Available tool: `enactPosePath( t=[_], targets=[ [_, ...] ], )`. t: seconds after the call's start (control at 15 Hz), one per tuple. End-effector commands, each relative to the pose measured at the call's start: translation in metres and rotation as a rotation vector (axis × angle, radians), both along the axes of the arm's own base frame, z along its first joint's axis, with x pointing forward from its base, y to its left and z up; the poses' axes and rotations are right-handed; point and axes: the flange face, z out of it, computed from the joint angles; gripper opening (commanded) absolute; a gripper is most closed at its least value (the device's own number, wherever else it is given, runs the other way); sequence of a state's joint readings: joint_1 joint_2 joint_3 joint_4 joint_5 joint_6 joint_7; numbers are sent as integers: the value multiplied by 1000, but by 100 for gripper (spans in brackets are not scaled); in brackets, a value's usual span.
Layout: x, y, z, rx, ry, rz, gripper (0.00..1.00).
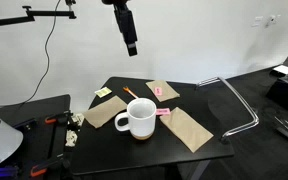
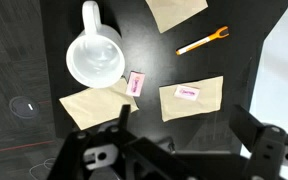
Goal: Move the mug
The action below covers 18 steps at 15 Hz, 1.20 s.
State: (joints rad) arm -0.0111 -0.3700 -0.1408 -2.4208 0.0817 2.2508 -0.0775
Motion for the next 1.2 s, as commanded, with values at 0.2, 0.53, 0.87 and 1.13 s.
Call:
enactPosePath(
  t=[0.2,0.53,0.87,1.13],
  targets=[
    [0,0,1,0,1,0,100],
    [-8,-6,4,-22,-3,-42,100],
    [-21,-21,1,-47,33,-120,100],
    [-32,-32,-7,-75,85,-200,100]
  ],
)
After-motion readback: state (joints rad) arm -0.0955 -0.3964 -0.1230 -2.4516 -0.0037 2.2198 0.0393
